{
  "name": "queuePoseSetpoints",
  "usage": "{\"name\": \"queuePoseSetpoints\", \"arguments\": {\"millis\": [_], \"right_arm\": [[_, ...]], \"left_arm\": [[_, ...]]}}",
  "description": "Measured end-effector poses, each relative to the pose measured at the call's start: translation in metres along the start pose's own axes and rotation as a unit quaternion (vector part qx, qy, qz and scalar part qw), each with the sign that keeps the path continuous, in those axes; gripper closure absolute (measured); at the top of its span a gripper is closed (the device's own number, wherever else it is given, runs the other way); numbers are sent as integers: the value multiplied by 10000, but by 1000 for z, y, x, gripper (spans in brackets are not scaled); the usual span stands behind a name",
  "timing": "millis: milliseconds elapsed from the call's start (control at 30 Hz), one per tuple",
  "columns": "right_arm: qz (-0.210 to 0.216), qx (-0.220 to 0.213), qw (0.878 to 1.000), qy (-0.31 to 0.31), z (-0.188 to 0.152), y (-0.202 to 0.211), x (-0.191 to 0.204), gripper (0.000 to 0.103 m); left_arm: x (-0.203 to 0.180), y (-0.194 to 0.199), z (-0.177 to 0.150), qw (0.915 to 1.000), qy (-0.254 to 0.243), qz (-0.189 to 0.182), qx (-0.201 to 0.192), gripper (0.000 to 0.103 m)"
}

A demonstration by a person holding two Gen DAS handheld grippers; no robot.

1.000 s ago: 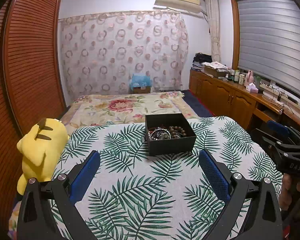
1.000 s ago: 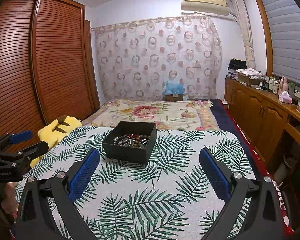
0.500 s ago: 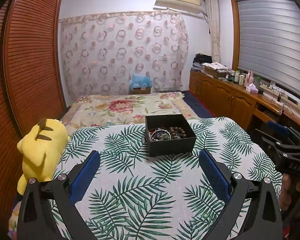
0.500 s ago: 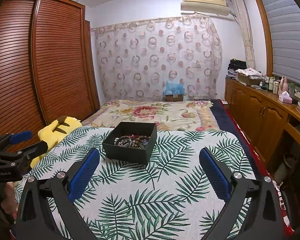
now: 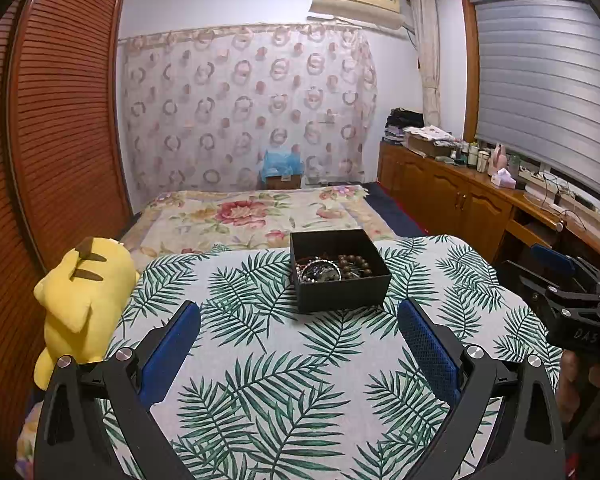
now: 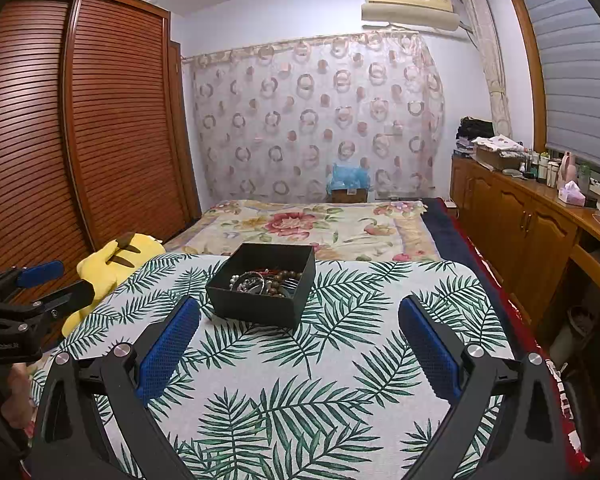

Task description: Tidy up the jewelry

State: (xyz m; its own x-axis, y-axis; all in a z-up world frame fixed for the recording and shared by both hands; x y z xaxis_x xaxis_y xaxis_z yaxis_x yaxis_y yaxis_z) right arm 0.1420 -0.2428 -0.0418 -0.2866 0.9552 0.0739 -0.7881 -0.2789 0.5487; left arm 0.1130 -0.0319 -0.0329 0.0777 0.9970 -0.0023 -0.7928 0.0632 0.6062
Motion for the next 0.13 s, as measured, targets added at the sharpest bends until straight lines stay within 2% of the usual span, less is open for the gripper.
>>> {"name": "queuePoseSetpoints", "arguments": {"millis": [133], "right_arm": [[-2, 1, 10000, -2, 0, 0, 0, 2]], "left_arm": [[1, 0, -1, 10000, -5, -9, -7, 8]]}}
Point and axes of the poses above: each gripper's, at about its wrist camera, not at the fingertips, and y roughly against the way its jaws point, x to its left, z to its top, the point moved 9 cm from there along -y, roughly the way its jaws point, and after that the axes turned 8 degrees about x, right-handed, at the moved point
